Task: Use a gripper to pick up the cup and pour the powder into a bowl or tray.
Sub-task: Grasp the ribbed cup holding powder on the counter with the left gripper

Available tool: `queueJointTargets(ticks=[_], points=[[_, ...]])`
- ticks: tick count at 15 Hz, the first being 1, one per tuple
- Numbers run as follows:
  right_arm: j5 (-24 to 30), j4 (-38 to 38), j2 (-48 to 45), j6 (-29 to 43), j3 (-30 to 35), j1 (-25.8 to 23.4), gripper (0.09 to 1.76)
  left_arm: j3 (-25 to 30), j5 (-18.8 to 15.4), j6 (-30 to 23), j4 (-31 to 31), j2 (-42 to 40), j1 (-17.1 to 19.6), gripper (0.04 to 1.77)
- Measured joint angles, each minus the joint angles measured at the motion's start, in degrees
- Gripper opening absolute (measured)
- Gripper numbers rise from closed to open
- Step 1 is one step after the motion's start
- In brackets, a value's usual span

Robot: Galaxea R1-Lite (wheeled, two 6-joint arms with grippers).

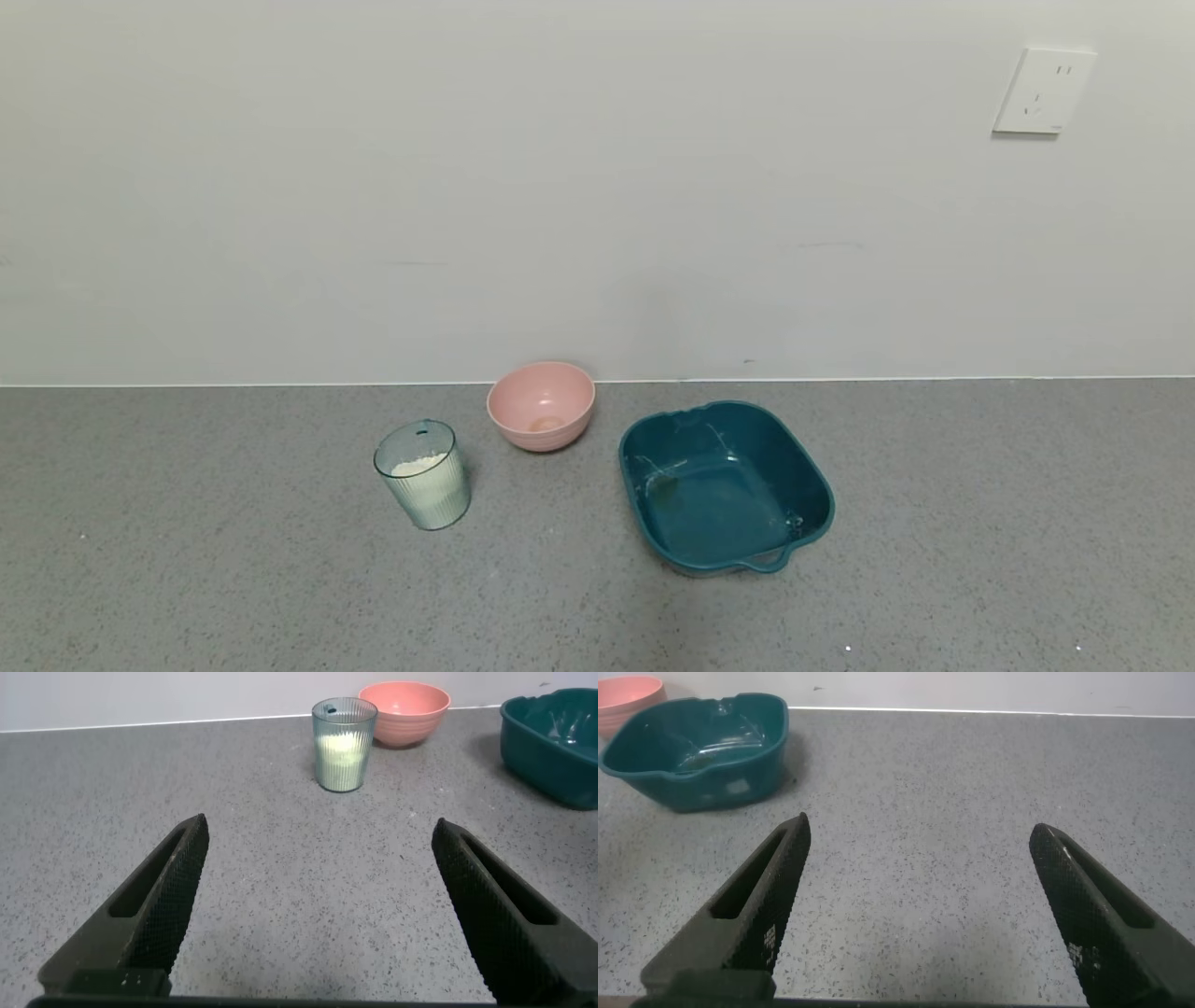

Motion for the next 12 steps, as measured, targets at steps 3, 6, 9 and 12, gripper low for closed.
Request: queueJointTargets(ticks=[3, 6, 9, 12], points=[[0.00, 0.00, 0.00, 0.00, 0.00, 0.00, 1.71, -1.68, -1.13, 0.26, 0.85, 0.02, 0.00, 1.72], [0.00, 0.00, 0.00, 0.00, 0.00, 0.00, 1.71, -6.55, -2.56, 0.28, 2.94, 0.95, -0.02, 1.72], [0.00, -0.02, 0.00, 0.00, 0.00, 0.00, 1.71, -10.56, -3.06, 0.28, 3.80, 4.95, -0.02, 1.72], [0.00, -0.02, 0.00, 0.00, 0.00, 0.00, 1.71, -13.48, -3.32, 0.30, 3.83, 11.64, -0.29, 1.72]])
